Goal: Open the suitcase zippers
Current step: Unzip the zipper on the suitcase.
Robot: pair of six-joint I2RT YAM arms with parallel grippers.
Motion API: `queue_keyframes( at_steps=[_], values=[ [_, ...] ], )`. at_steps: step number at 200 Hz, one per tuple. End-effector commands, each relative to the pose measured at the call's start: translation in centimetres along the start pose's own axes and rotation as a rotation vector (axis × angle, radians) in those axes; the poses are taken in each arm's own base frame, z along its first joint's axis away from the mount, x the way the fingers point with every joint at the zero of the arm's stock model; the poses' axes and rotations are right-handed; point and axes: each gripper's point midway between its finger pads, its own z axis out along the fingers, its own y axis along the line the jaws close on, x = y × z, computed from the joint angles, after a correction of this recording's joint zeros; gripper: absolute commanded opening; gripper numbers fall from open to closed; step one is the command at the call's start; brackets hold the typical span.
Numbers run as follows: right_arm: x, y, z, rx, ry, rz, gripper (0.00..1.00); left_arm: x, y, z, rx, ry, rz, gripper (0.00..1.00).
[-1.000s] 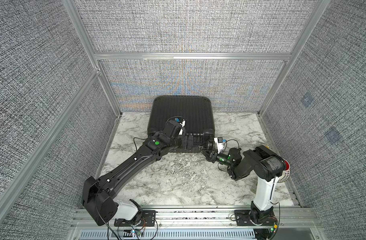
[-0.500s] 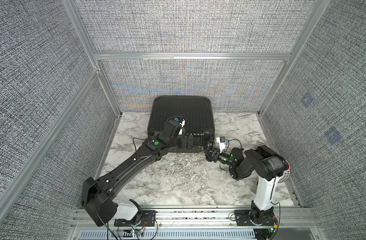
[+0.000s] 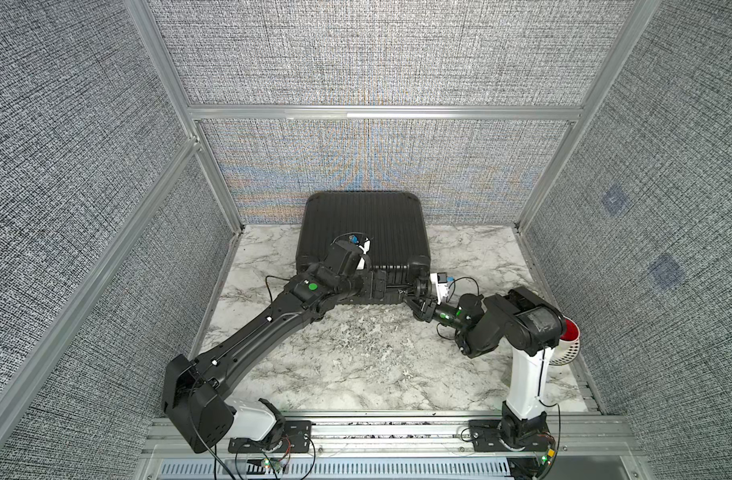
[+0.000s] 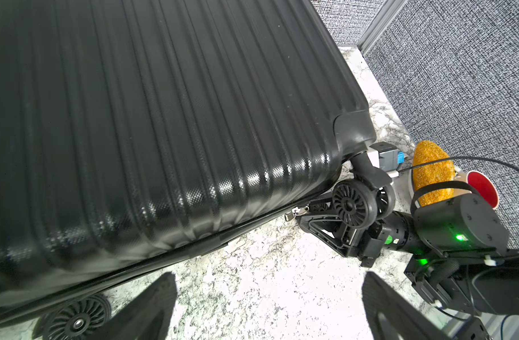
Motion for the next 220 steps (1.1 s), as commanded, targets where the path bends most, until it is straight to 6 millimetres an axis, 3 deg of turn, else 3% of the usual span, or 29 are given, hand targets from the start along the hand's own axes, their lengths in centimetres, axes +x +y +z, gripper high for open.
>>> queue_keyframes(
  at_steps=[1, 79, 127, 157, 189, 220],
  values=[
    [-1.5, 0.8, 0.2, -0.033, -0.059, -0.025, 0.31, -0.1, 0.0, -0.1, 0.002, -0.004, 0.004, 0.99],
    [-1.4, 0.7, 0.1, -0.019, -0.058, -0.02, 0.16, 0.1, 0.0, -0.2, 0.002, -0.005, 0.001, 0.99],
    [-1.2, 1.1, -0.5, -0.013, -0.055, -0.033, 0.0, 0.3, -0.5, -0.1, 0.032, 0.009, 0.017, 0.99],
    [-0.9, 1.6, -1.2, -0.001, -0.047, -0.051, 0.0, 0.6, -2.7, 0.4, 0.093, 0.018, 0.041, 0.99],
    [-0.2, 1.8, -2.2, 0.028, -0.031, -0.072, 0.0, 2.1, -7.2, 2.1, 0.171, 0.051, 0.056, 0.94],
    [-0.1, 1.8, -2.5, 0.029, -0.033, -0.068, 0.0, 3.4, -10.5, 4.6, 0.085, 0.034, -0.013, 0.85]
  ],
)
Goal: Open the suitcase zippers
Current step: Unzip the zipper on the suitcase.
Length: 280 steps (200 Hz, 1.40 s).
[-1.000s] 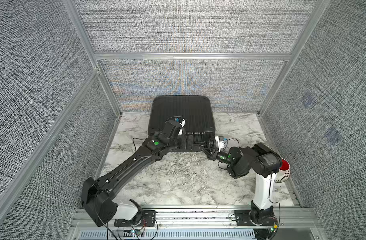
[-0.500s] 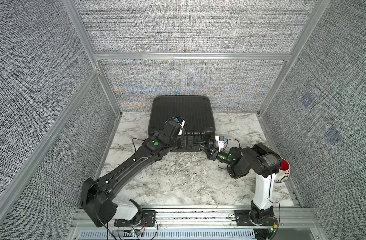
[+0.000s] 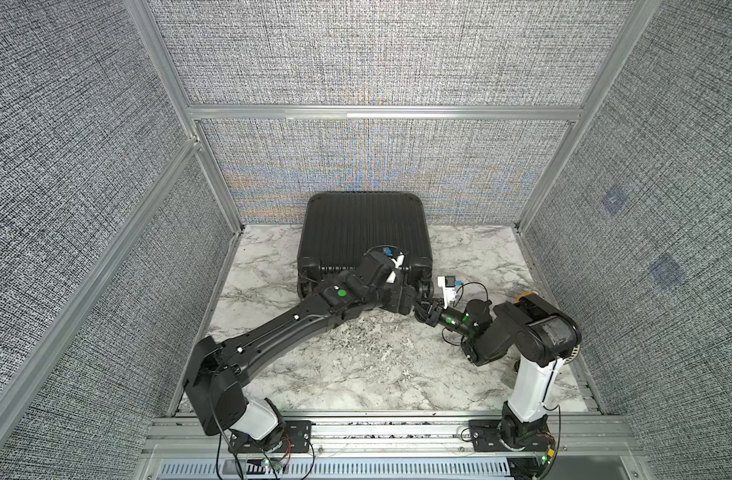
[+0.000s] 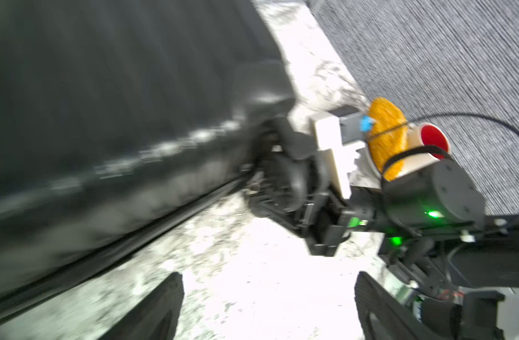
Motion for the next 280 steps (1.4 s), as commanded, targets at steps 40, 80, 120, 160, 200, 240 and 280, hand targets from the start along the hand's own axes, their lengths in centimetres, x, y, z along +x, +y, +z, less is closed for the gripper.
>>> queue_keyframes(
  at_steps=[40, 80, 120, 160, 200, 240, 280],
  values=[
    [-0.2, 0.6, -0.3, -0.03, -0.008, -0.012, 0.0, 0.0, -2.7, 4.3, -0.18, -0.093, -0.179, 0.78],
    [-0.3, 0.8, -0.4, -0.031, -0.005, -0.018, 0.0, 0.5, -1.6, 6.1, -0.313, -0.042, -0.2, 0.79],
    [-0.4, 0.9, -0.5, -0.033, -0.005, -0.019, 0.0, 0.8, 0.4, 6.2, -0.444, -0.044, -0.235, 0.76],
    [-0.3, 0.9, -0.5, -0.032, -0.004, -0.017, 0.0, 0.2, 0.4, 7.1, -0.46, -0.068, -0.222, 0.76],
    [-0.1, 0.8, -0.5, -0.025, -0.001, -0.016, 0.0, -0.2, 0.7, 8.5, -0.494, -0.064, -0.206, 0.75],
    [-0.1, 1.0, -1.0, -0.019, -0.006, -0.021, 0.0, 0.4, 1.9, 8.9, -0.558, -0.044, -0.211, 0.61],
    [0.1, 0.8, -1.7, 0.022, -0.012, -0.032, 0.0, 0.8, 2.5, 8.3, -0.584, -0.04, -0.199, 0.44]
  ],
)
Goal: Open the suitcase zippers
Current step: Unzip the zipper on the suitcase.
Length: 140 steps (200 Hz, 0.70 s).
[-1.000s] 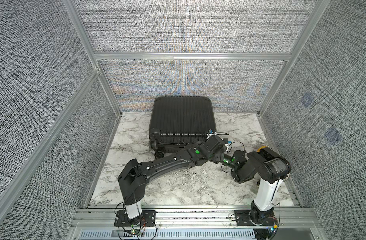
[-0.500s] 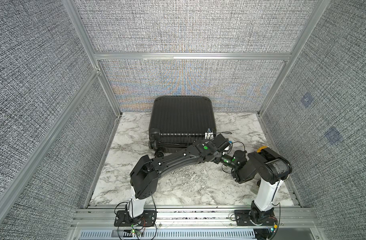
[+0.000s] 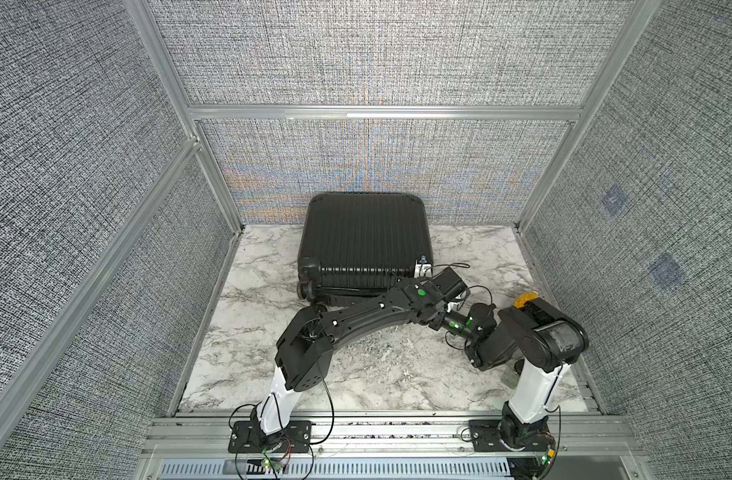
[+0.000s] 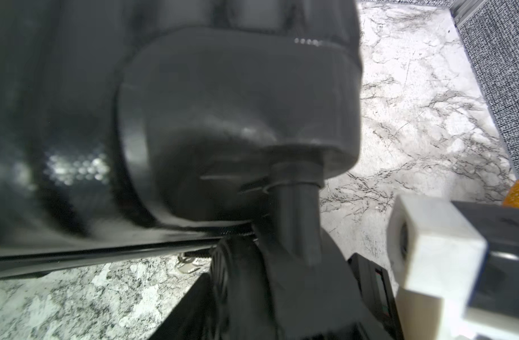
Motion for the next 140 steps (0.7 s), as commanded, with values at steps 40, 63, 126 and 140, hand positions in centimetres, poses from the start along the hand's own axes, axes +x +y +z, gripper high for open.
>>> queue_keyframes(
  at_steps=[40, 63, 126, 140],
  values=[
    [0.0, -0.5, -1.2, 0.092, 0.012, -0.068, 0.0, 0.3, 3.0, -0.7, -0.074, -0.014, 0.065, 0.28],
    [0.1, -1.0, -1.8, 0.156, 0.034, -0.111, 0.0, 0.1, 3.2, -1.6, -0.03, -0.024, 0.088, 0.21],
    [-1.0, -1.7, -3.0, 0.296, 0.063, -0.231, 0.0, 0.9, 2.4, -2.9, 0.105, -0.009, 0.203, 0.03],
    [-1.1, -1.9, -3.2, 0.318, 0.075, -0.252, 0.0, 0.9, 2.8, -3.3, 0.119, -0.012, 0.222, 0.01]
  ],
)
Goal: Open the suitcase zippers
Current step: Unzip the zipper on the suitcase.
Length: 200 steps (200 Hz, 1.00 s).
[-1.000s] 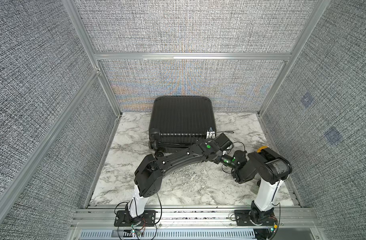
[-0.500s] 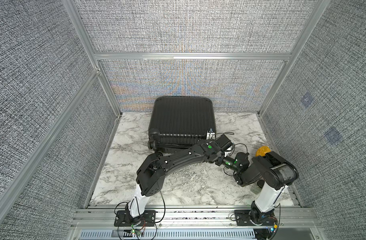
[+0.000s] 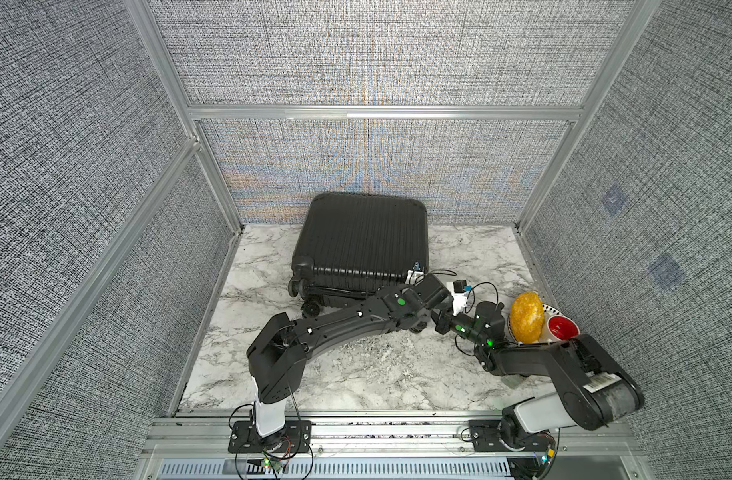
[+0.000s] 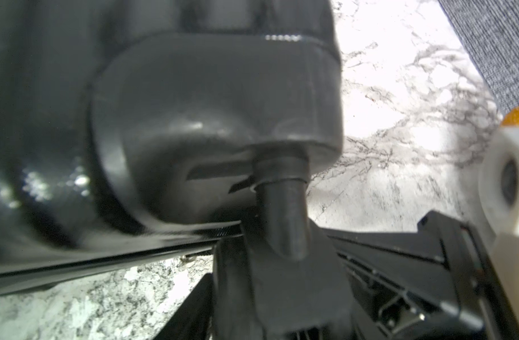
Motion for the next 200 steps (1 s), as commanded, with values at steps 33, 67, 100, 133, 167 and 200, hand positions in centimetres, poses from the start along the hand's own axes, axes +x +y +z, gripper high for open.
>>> queue_keyframes(
  at_steps=[33, 67, 100, 133, 167, 200],
  values=[
    [0.4, -1.6, -0.4, 0.11, 0.043, -0.082, 0.0, 0.1, 1.0, -1.7, 0.073, -0.025, 0.109, 0.01],
    [0.4, -1.1, -0.2, 0.1, 0.061, -0.108, 0.0, 1.1, 1.8, -2.4, 0.117, -0.006, 0.208, 0.0],
    [0.1, -0.8, 0.1, 0.116, 0.068, -0.143, 0.0, 2.0, 5.0, -3.3, 0.131, 0.013, 0.231, 0.0],
    [-0.8, -0.7, 0.7, 0.124, 0.063, -0.165, 0.0, 3.1, 8.1, -3.8, 0.087, 0.039, 0.255, 0.0],
    [-1.9, -1.4, 1.4, 0.167, 0.059, -0.194, 0.0, 4.1, 9.8, -4.8, 0.089, 0.047, 0.269, 0.0],
    [-3.0, -2.8, 2.3, 0.215, 0.05, -0.199, 0.0, 5.4, 10.9, -5.9, 0.1, 0.061, 0.287, 0.0]
  ],
)
